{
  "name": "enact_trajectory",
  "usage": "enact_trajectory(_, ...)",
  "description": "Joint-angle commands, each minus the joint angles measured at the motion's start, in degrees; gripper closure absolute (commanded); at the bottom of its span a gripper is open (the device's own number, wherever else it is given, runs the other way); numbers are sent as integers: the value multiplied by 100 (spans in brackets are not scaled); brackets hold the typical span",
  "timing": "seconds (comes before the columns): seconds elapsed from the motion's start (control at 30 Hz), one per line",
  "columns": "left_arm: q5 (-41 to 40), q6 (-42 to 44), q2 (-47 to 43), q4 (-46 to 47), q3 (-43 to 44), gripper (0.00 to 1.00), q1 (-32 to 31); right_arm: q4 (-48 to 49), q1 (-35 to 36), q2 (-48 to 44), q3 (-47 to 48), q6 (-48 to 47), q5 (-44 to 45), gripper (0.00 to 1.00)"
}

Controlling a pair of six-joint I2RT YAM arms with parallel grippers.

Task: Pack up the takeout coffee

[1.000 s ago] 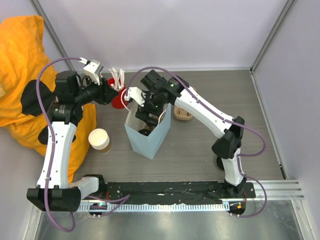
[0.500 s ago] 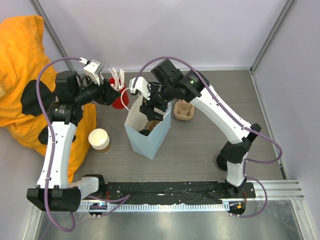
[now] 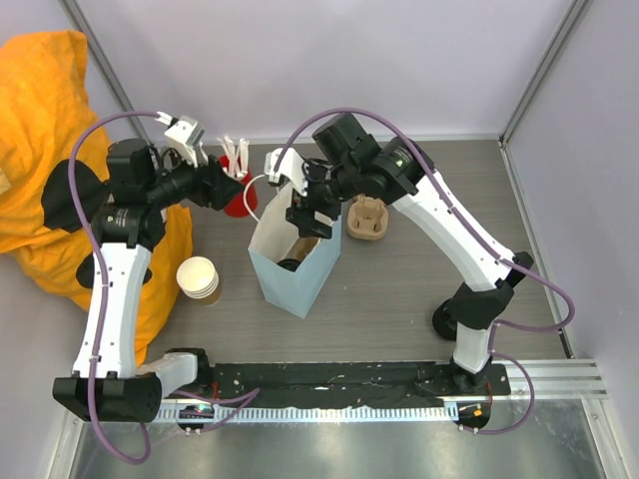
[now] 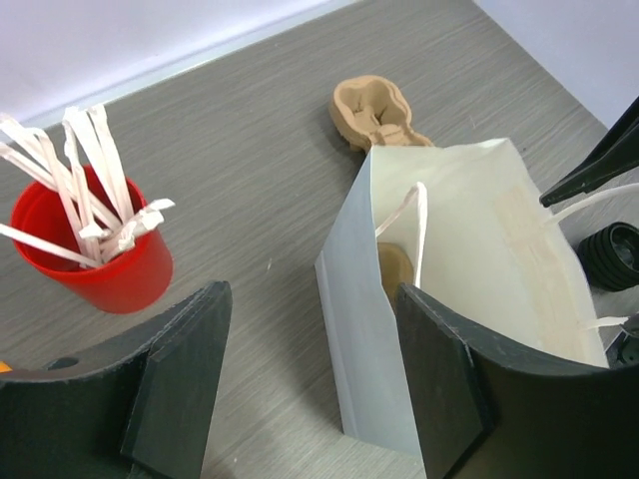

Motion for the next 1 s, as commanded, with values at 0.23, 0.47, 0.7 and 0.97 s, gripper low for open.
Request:
enact_trajectory(0.23,94,67,157,-147,1209,13,36,215,-328,-786,105,-94,355,17)
enact_trajectory(0.47,-169,313,262,-524,1824,0,27,601,-881,-1190,-167,73,557,17)
enact_trajectory(0.7,-1310,252,490,-297,2063,0,27,1287,-1567,-1560,-835,468,680,18)
enact_trajectory(0.97,-2876,32,1184,415,1544,0,27,1788,-1893,-1630,-1407,697,883,18)
